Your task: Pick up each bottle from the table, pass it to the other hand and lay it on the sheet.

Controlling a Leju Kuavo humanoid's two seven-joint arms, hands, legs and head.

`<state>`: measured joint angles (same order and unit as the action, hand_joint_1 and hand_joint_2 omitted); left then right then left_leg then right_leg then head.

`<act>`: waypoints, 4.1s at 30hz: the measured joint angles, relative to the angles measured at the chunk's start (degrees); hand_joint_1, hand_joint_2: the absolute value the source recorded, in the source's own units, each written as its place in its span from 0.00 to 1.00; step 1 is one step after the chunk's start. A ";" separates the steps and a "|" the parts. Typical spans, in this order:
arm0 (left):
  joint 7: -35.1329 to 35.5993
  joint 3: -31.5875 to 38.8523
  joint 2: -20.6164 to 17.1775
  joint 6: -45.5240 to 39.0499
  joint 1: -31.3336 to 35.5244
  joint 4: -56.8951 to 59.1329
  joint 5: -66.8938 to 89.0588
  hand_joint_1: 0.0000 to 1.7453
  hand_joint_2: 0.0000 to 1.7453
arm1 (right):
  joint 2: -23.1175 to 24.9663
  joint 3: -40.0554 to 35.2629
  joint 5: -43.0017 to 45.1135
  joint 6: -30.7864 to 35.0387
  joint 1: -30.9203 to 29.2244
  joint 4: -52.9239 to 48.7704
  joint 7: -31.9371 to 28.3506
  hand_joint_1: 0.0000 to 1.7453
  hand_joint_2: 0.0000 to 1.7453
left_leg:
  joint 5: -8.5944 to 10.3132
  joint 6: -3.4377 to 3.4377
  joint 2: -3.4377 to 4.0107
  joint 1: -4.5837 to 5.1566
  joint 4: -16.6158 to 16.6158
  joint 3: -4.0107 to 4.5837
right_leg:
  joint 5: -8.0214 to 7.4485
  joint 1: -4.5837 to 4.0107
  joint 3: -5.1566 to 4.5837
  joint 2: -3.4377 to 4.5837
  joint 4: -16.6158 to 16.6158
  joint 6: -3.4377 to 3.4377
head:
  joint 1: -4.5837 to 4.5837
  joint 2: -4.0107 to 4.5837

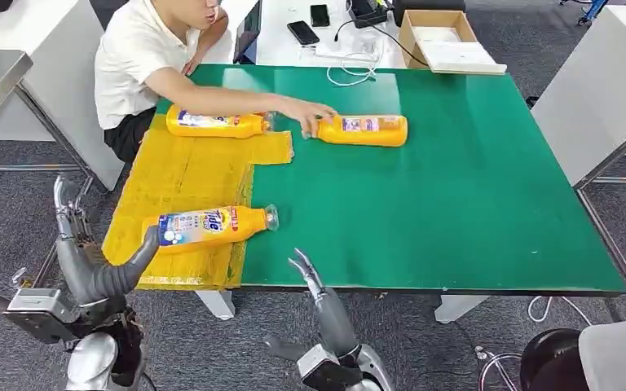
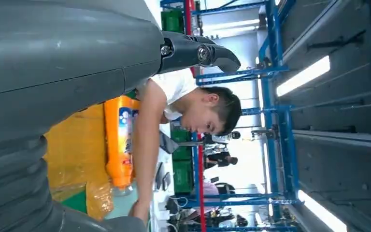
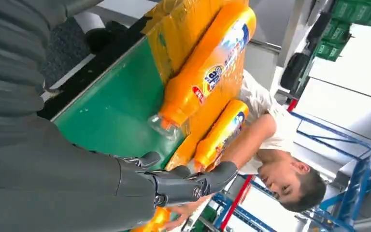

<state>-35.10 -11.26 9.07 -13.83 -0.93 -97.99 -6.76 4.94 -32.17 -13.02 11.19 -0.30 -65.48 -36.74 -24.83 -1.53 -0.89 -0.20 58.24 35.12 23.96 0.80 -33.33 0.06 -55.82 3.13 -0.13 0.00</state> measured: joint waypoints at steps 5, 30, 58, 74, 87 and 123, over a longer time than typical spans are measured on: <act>1.12 0.02 0.00 1.90 -3.90 -3.50 -3.13 0.00 1.00 | -0.99 6.43 4.56 0.70 1.89 -4.46 3.37 0.00 1.00 | -0.01 -0.01 0.01 0.02 0.00 0.03 | 0.01 0.02 -0.01 0.00 0.01 0.00 | -0.02 0.00; 1.53 -3.39 -0.28 -4.18 -11.53 -5.92 3.78 0.00 1.00 | -14.90 29.68 -37.85 18.25 -9.78 7.25 12.78 0.00 1.00 | -0.03 -0.09 -0.01 0.09 0.01 0.06 | -0.04 0.06 0.01 -0.01 0.06 0.08 | -0.04 0.00; 5.42 -11.89 0.33 1.62 0.34 5.36 1.47 0.00 1.00 | -8.68 23.87 -45.09 9.18 -32.34 42.05 18.03 0.00 1.00 | 0.15 -0.24 -0.05 0.10 0.04 0.16 | -0.19 0.08 -0.06 -0.05 0.03 0.24 | -0.04 0.00; 7.37 -13.20 0.31 2.64 2.12 7.06 0.20 0.00 1.00 | -7.10 23.60 -45.60 -0.36 -35.25 44.85 34.31 0.00 1.00 | 0.16 -0.24 -0.02 0.10 0.04 0.12 | -0.20 0.08 -0.06 -0.04 0.04 0.24 | -0.02 0.00; 8.33 -13.20 0.28 3.10 2.24 7.26 -0.26 0.00 1.00 | -7.48 23.12 -47.24 -2.91 -36.67 45.88 39.93 1.00 1.00 | 0.15 -0.24 -0.04 0.11 0.04 -0.05 | -0.20 0.09 0.10 -0.05 0.05 0.24 | -0.04 0.00; 13.00 -12.09 -0.52 9.79 -4.98 5.34 -11.49 0.00 1.00 | -2.47 34.25 -17.33 -5.22 -24.73 35.03 6.56 1.00 1.00 | 0.12 -0.23 -0.11 0.08 0.03 0.10 | -0.16 0.06 0.02 -0.08 0.03 0.23 | -0.02 0.00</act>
<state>-22.10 -23.34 8.55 -4.05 -5.91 -92.65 -18.25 2.46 2.08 -30.35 5.97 -25.03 -30.45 -30.18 -24.71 -1.75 -0.99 -0.12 58.27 35.23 23.80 0.86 -33.31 -0.02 -55.79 3.36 -0.15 0.00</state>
